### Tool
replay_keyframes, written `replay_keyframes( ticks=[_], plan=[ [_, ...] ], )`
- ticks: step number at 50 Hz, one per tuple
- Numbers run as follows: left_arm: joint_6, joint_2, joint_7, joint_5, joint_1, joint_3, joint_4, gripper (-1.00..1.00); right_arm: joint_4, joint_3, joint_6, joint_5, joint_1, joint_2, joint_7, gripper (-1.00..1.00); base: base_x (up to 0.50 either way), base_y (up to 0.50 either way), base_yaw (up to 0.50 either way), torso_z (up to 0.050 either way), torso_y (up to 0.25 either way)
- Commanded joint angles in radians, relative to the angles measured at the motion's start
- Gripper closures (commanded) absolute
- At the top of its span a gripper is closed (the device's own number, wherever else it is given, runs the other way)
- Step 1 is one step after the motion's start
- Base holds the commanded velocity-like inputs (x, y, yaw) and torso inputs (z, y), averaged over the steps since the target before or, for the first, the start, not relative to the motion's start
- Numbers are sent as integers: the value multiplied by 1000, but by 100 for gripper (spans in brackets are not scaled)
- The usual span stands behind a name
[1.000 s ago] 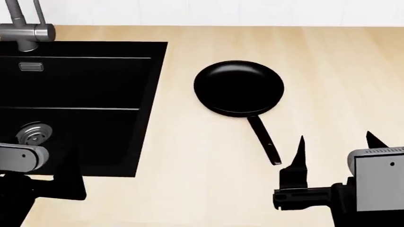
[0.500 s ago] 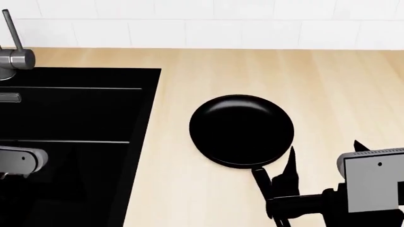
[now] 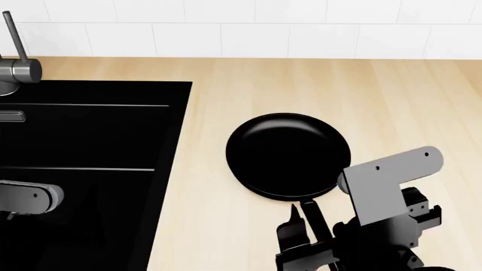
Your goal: Pick the pan and sponge and place them into the sink. Then turn on the water.
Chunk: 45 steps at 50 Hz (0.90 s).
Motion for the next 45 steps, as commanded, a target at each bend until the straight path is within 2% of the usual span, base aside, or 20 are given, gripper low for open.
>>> replay_keyframes(
  ticks=[1,7,12,16,22,27,33,45],
  plan=[
    [0,-1,-1,-3,1,8,-5,-100,180,-118,-1,-12,112,-3,-61,-100,0,0,0,0,0],
    [-1,-7,0,-7,3,4,-3,-100,234,-140,0,-18,135,-16,-69,-100,0,0,0,0,0],
    [1,-11,4,-10,6,4,-7,-100,238,-133,81,4,178,-10,-58,-100,0,0,0,0,0],
    [4,-10,4,-9,8,8,-16,-100,227,-58,158,34,189,-23,-25,-100,0,0,0,0,0],
    [-23,-30,13,-27,4,0,0,-100,241,-60,246,79,244,-12,-22,-100,0,0,0,0,0],
    [-24,-43,17,-16,-6,14,-10,-100,320,-68,252,164,300,-1,25,-100,0,0,0,0,0],
    [-11,-34,15,-17,-6,12,-24,-100,449,-182,247,277,381,29,47,-100,0,0,0,0,0],
    [1,-35,13,-17,9,13,-34,-100,628,-358,163,228,469,46,-32,-100,0,0,0,0,0]
  ],
)
